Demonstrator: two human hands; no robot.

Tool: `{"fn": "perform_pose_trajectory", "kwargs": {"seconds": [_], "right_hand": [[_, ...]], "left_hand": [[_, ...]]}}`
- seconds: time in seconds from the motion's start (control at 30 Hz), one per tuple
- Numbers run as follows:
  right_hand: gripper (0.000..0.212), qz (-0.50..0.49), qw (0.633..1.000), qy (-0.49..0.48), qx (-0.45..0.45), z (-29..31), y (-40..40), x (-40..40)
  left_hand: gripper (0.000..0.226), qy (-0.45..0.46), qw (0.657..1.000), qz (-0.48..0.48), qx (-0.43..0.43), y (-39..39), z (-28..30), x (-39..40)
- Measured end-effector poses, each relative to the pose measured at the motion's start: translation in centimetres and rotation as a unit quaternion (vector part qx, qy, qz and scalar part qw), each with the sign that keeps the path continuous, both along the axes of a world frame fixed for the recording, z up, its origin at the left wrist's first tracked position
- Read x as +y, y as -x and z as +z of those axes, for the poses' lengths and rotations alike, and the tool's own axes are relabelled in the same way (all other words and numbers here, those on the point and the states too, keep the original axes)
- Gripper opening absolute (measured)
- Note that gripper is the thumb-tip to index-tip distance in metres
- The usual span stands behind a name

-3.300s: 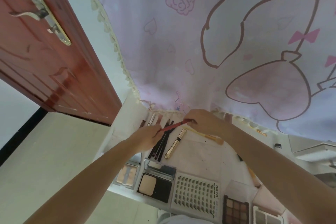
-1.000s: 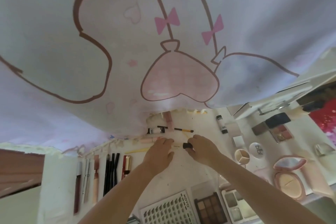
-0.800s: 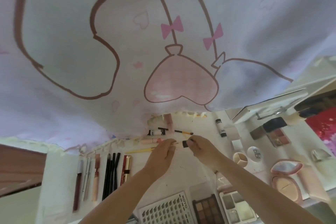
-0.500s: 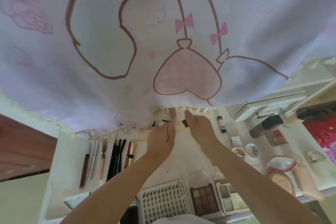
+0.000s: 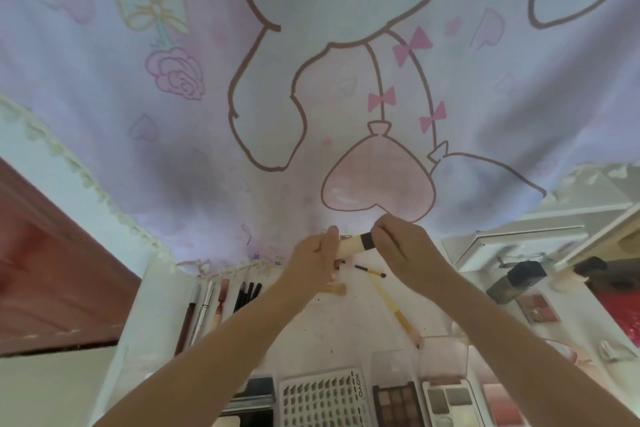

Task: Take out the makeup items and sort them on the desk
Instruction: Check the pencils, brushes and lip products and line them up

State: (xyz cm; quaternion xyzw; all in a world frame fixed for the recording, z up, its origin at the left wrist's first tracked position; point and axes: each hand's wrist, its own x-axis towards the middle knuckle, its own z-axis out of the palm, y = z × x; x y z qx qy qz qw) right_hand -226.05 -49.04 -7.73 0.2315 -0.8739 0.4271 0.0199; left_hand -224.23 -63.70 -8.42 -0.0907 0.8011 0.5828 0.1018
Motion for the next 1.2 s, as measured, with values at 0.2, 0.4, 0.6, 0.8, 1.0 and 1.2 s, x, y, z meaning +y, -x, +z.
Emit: {"fn": "perform_pose_trajectory", "kwargs": {"seconds": [0.2, 0.4, 0.6, 0.8, 1.0, 1.2], "right_hand": [[0.012, 0.070, 0.996, 0.010, 0.059, 1.7, 0.2, 1.7], [0.021, 0.026, 0.984, 0.072, -0.161, 5.1, 0.7, 1.6], [0.033, 0.035, 0.996, 0.082, 0.020, 4.6, 0.0, 3.2], [0.026, -0.021, 0.991, 0.022, -0.128, 6.0, 0.5, 2.2], [0.044, 0.025, 0.982, 0.144, -0.117, 5.2, 0.0, 3.1], [0.036, -0.010, 0.990, 0.028, -0.137, 5.1, -0.3, 2.5]], "left_hand": [[0.041, 0.074, 0.993, -0.055, 0.069, 0.2, 2.4, -1.2], [0.042, 0.124, 0.977, -0.090, 0.149, 1.7, 5.3, -0.6], [0.045, 0.129, 0.976, -0.096, 0.144, 2.3, 5.6, -0.3], [0.046, 0.151, 0.972, -0.103, 0.149, 2.3, 5.9, 0.3], [0.047, 0.165, 0.973, -0.095, 0.131, 1.9, 6.3, 0.4], [0.047, 0.199, 0.967, -0.095, 0.130, 1.5, 6.6, 1.1]]}}
